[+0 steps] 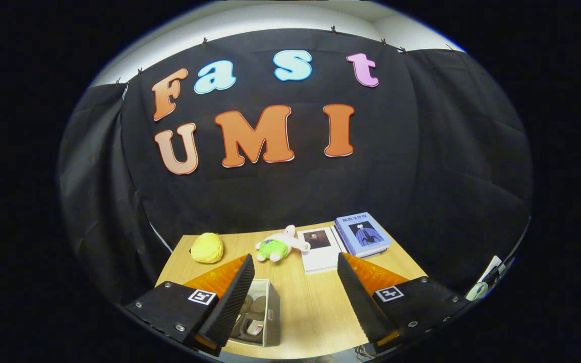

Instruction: Open the storage box then place both shoes into the box .Put the left shoe in first, then the right shoe, with the right side of both shoes facing outward in a uniform manner.

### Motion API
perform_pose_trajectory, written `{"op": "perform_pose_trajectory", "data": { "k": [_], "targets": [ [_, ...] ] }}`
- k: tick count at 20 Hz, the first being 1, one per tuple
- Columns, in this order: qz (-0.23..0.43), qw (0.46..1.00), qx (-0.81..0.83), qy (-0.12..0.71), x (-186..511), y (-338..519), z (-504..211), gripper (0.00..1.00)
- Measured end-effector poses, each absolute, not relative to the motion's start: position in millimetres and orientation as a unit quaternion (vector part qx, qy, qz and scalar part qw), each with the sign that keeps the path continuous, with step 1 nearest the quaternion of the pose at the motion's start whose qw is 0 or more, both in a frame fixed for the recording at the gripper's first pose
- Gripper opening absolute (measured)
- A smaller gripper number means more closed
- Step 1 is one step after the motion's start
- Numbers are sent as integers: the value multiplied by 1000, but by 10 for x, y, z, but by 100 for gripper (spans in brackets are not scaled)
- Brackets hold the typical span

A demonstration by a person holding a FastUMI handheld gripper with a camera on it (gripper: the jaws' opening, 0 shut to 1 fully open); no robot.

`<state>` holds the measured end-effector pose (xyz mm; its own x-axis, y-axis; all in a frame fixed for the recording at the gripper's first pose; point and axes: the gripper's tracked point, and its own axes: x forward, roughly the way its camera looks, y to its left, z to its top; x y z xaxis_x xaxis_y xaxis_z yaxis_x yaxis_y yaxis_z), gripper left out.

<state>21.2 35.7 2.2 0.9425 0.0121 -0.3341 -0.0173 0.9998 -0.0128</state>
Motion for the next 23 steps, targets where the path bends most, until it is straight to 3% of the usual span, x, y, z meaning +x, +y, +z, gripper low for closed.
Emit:
{"op": "perform_pose_trajectory", "data": {
  "k": [9,23],
  "targets": [
    [-14,997,-5,75,387,-480,666,99],
    [-2,996,-18,82,531,-1082,583,99]
  ]
}}
